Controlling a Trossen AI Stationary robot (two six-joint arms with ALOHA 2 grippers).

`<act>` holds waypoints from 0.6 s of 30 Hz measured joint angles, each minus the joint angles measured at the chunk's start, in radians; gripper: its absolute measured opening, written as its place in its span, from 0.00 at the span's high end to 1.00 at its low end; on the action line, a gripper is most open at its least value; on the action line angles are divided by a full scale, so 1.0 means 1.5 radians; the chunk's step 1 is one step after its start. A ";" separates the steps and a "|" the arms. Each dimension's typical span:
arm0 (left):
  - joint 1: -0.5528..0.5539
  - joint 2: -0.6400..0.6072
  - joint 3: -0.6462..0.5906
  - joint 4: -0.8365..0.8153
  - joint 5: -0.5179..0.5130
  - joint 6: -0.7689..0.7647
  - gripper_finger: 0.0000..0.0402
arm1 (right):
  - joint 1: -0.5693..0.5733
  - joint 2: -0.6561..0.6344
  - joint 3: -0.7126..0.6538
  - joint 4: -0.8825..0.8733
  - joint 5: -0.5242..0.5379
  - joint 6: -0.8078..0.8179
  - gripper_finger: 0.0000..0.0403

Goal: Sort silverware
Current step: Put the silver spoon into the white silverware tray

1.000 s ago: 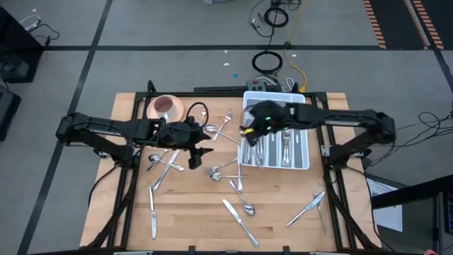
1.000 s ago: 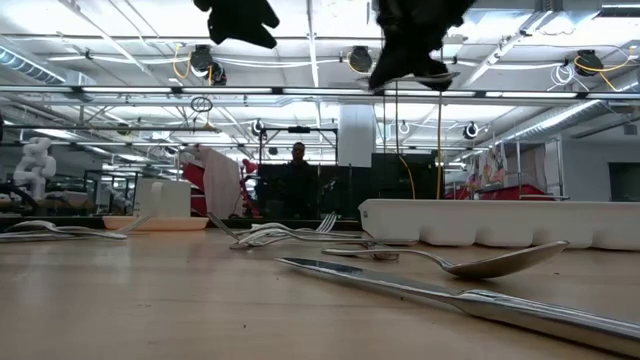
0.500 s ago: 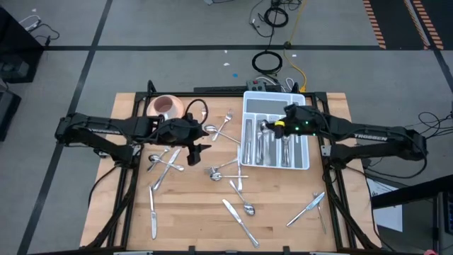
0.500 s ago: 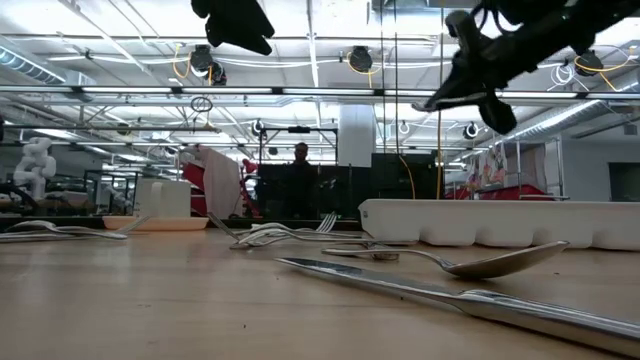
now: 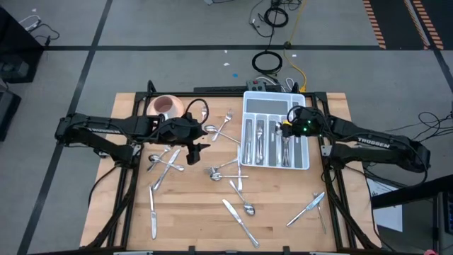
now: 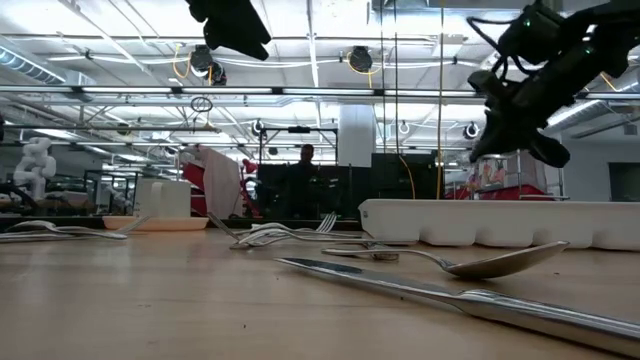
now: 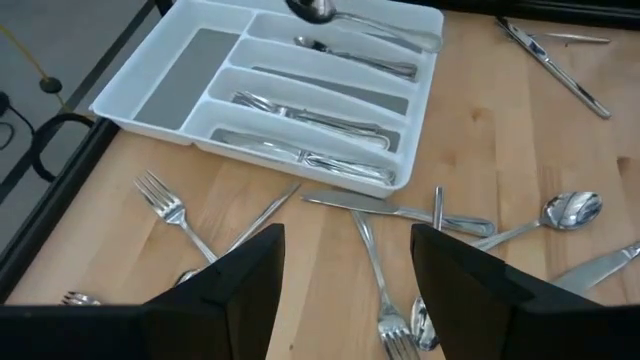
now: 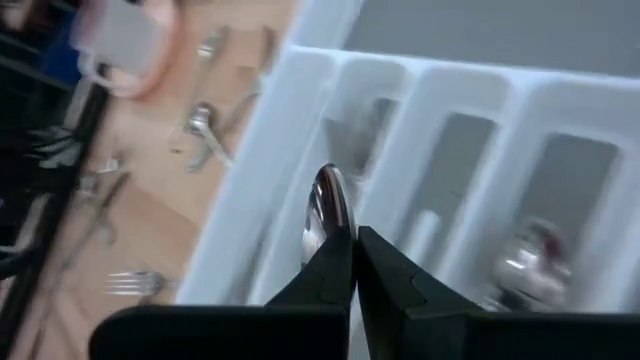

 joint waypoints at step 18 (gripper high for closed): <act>0.004 0.000 0.000 -0.003 0.000 0.023 0.44 | -0.104 -0.022 -0.118 0.008 -0.041 -0.015 1.00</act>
